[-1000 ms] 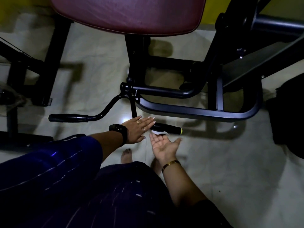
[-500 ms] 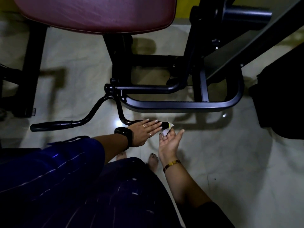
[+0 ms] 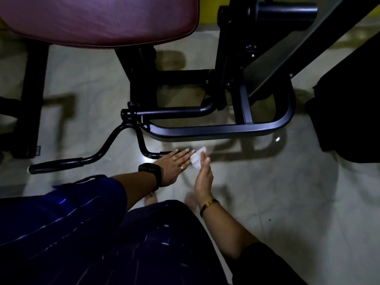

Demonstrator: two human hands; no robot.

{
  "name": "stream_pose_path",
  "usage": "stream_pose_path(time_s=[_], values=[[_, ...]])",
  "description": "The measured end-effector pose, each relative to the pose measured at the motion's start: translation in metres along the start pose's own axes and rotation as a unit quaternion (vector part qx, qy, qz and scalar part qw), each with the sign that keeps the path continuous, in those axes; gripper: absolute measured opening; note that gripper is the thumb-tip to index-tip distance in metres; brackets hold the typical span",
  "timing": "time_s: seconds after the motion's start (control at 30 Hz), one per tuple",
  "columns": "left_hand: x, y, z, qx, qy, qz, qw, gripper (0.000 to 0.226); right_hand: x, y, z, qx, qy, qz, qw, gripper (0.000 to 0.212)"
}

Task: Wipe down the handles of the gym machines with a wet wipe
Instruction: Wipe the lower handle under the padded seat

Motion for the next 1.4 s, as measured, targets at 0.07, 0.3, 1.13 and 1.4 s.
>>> stream_pose_path(time_s=[0.07, 0.3, 1.13, 1.4], values=[[0.0, 0.001, -0.001, 0.0, 0.002, 0.006, 1.0, 0.074, -0.001, 0.006, 0.007, -0.001, 0.012, -0.004, 1.0, 0.06], [0.0, 0.001, -0.001, 0.017, -0.002, 0.006, 1.0, 0.078, 0.002, -0.028, -0.023, -0.047, 0.029, -0.038, 0.998, 0.054], [0.0, 0.003, -0.001, 0.014, 0.013, 0.013, 1.0, 0.079, 0.027, -0.029, 0.001, -0.031, 0.036, 0.101, 0.994, 0.012], [0.001, 0.003, -0.001, 0.007, 0.008, -0.003, 1.0, 0.078, 0.003, -0.044, -0.035, 0.064, 0.123, -0.012, 0.99, 0.025]])
Point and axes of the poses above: each hand's wrist, its own y-axis away from the middle knuckle, its own x-axis out of the back of the hand, z = x × y, the point moved 9 cm from there along -y, towards the middle knuckle, and after that the axes turned 1 degree about x, right-handed, at the moved point
